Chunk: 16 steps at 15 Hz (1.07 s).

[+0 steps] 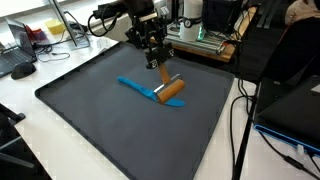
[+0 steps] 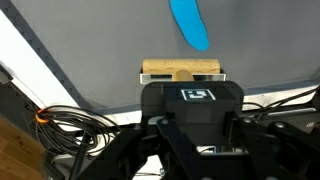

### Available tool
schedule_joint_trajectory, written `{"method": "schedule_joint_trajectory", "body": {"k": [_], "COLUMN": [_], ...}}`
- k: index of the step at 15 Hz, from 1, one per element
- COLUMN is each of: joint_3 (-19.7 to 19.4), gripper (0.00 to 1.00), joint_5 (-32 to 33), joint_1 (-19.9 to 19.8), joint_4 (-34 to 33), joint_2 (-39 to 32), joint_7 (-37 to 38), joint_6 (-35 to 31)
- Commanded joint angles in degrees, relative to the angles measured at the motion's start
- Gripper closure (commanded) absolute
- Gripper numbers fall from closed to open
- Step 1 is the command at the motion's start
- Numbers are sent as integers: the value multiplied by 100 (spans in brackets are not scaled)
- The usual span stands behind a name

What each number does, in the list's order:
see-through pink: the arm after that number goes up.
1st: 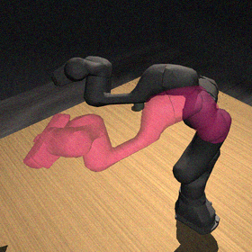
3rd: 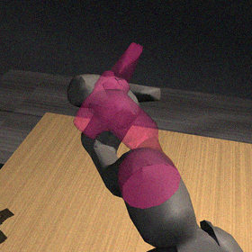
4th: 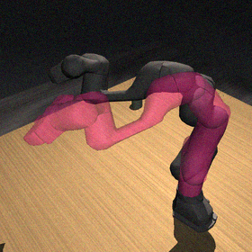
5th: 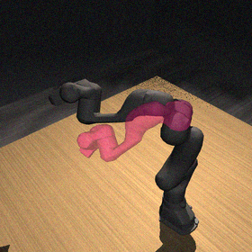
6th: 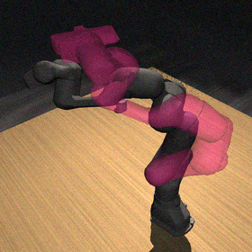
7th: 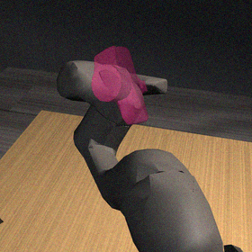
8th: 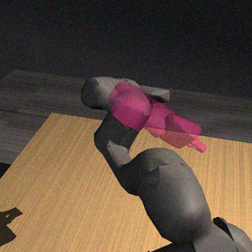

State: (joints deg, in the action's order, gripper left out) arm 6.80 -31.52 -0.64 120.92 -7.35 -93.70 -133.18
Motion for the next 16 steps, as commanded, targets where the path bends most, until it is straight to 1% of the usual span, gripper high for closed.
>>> {"method": "schedule_joint_trajectory", "body": {"k": [1,3,4,6,9,11,14,16], "joint_3": [-45,-69,-78,-63,-12,19,41,47], "gripper": [78,78,78,78,78,78,78,78], "joint_5": [396,933,1254,1658,2016,2135,2468,2808], "joint_1": [147,229,290,356,443,501,606,680], "joint_4": [-6,-56,-64,-104,-278,-395,-527,-600], "joint_2": [37,41,59,110,116,100,65,35], "joint_7": [487,1244,1791,2617,3516,4049,4876,5509], "joint_6": [-195,-172,-217,-153,184,343,326,273]}}
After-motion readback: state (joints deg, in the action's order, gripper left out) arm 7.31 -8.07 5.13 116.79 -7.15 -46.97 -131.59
